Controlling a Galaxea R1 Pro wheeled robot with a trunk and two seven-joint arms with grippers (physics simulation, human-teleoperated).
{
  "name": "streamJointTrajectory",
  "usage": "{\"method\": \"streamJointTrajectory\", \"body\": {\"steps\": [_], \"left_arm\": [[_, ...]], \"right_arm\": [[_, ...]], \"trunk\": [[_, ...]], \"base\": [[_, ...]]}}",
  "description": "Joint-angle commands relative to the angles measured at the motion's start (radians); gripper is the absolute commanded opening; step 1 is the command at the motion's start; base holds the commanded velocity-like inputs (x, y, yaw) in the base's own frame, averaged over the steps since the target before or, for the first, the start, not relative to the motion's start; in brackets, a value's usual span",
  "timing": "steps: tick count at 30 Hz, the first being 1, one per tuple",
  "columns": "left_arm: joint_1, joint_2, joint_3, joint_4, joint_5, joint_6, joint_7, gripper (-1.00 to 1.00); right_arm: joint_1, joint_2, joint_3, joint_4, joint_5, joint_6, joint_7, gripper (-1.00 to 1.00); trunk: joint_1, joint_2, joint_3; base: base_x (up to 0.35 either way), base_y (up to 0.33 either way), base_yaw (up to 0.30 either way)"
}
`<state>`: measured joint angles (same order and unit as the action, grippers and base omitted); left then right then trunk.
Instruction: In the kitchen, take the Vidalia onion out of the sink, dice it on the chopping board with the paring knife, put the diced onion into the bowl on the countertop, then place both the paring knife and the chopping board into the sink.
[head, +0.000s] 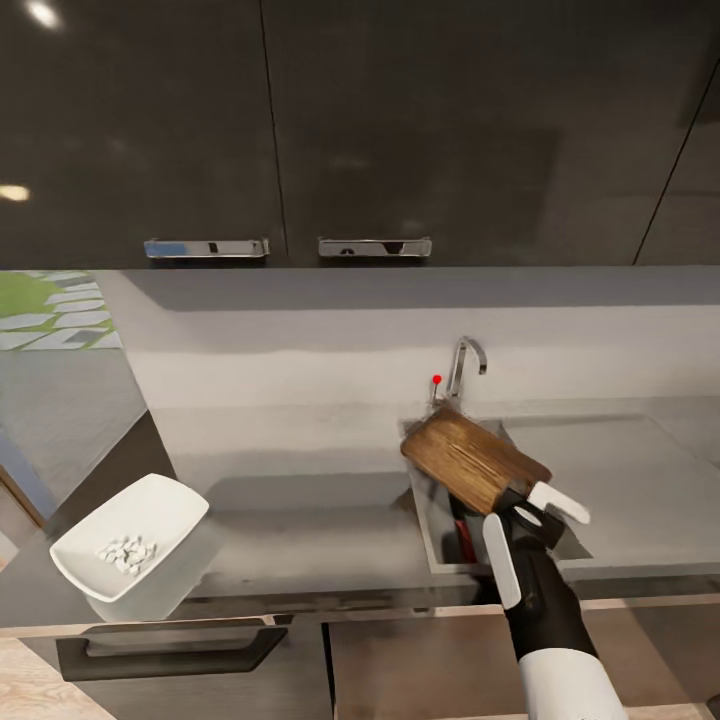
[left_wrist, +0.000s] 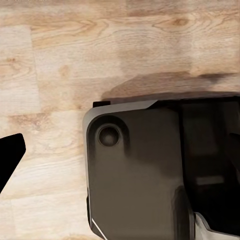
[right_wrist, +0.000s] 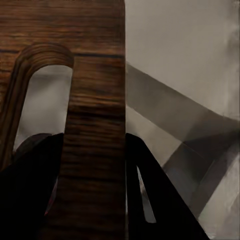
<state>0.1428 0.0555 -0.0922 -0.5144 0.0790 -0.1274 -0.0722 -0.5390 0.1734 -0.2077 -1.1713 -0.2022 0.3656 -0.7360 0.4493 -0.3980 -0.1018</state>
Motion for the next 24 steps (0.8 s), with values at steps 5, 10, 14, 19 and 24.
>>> {"method": "streamJointTrajectory", "body": {"steps": [5,10,14,19,24], "left_arm": [[0.000,0.001,-0.006,-0.003,0.008,-0.001,0.000,1.00],[0.000,0.001,-0.006,-0.003,0.008,-0.001,0.000,1.00],[0.000,0.001,-0.006,-0.003,0.008,-0.001,0.000,1.00],[0.000,0.001,-0.006,-0.003,0.008,-0.001,0.000,1.00],[0.000,0.001,-0.006,-0.003,0.008,-0.001,0.000,1.00]], "right_arm": [[-0.037,0.001,0.003,0.008,-0.030,0.052,-0.203,-1.00],[-0.186,-0.002,0.004,0.101,-0.041,0.151,-0.244,-1.00],[-0.358,-0.005,0.003,0.287,-0.047,0.158,-0.317,-1.00],[-0.500,-0.058,-0.018,0.528,-0.198,0.059,-0.341,-1.00],[-0.511,-0.070,-0.025,0.675,-0.315,-0.157,-0.371,-1.00]], "trunk": [[0.001,-0.002,-0.002],[0.001,-0.002,-0.002],[0.001,-0.002,-0.002],[0.001,-0.002,-0.002],[0.001,-0.002,-0.002]], "base": [[0.000,0.000,0.000],[0.000,0.000,0.000],[0.000,0.000,0.000],[0.000,0.000,0.000],[0.000,0.000,0.000]]}}
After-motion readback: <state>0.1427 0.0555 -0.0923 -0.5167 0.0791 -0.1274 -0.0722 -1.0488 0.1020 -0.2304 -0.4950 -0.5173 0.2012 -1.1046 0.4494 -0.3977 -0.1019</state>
